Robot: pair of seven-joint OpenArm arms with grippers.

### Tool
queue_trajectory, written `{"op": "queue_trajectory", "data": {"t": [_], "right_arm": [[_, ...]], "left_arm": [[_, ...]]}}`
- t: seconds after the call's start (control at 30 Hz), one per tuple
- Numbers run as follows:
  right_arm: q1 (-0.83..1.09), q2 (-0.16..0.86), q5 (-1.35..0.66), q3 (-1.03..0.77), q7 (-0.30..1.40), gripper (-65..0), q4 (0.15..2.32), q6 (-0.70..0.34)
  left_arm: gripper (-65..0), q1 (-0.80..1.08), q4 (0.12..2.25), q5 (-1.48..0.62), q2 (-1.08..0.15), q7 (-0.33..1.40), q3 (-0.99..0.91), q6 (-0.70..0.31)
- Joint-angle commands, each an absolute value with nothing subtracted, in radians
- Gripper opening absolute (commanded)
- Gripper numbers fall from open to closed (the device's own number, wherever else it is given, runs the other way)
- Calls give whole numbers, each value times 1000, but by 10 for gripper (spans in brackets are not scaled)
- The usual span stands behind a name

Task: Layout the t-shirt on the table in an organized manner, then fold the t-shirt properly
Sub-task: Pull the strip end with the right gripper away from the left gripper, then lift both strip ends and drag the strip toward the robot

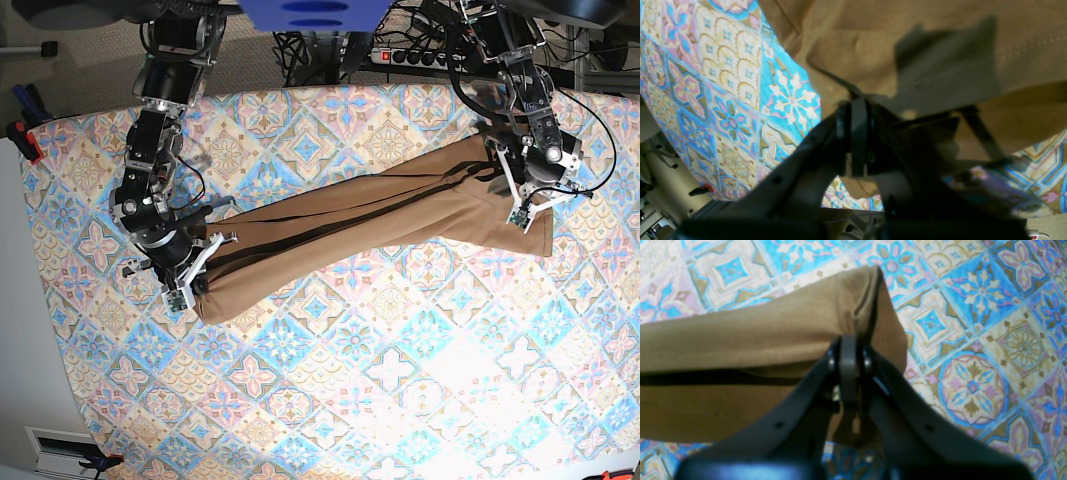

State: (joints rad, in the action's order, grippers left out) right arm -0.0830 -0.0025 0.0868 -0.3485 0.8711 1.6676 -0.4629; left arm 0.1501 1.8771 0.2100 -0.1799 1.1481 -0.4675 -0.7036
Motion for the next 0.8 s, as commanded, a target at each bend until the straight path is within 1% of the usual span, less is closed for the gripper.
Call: {"op": "queue_trajectory", "data": {"t": [0.0,0.13,0.3,0.53,0.77], "right_arm": [[-102,1,84,-349,849,-650,1690,-460],[-99,1,84,-349,846,-650,1732,-460],[-7,-1,84,-349,845,-650,1742,-460],[64,-2,81,-349,842,-650,1741,-460],[84,-2,79,-355,842,-650,1738,-461]], "left_arm": [[-650,142,1891,217,-188,1144,-470,-698],[-650,142,1891,217,-188,1144,-470,-698],[-650,142,1891,217,-188,1144,-470,-698],[-650,142,1891,217,-188,1144,-470,-698],[-650,143,1891,217,-188,1144,-470,-698]]}}
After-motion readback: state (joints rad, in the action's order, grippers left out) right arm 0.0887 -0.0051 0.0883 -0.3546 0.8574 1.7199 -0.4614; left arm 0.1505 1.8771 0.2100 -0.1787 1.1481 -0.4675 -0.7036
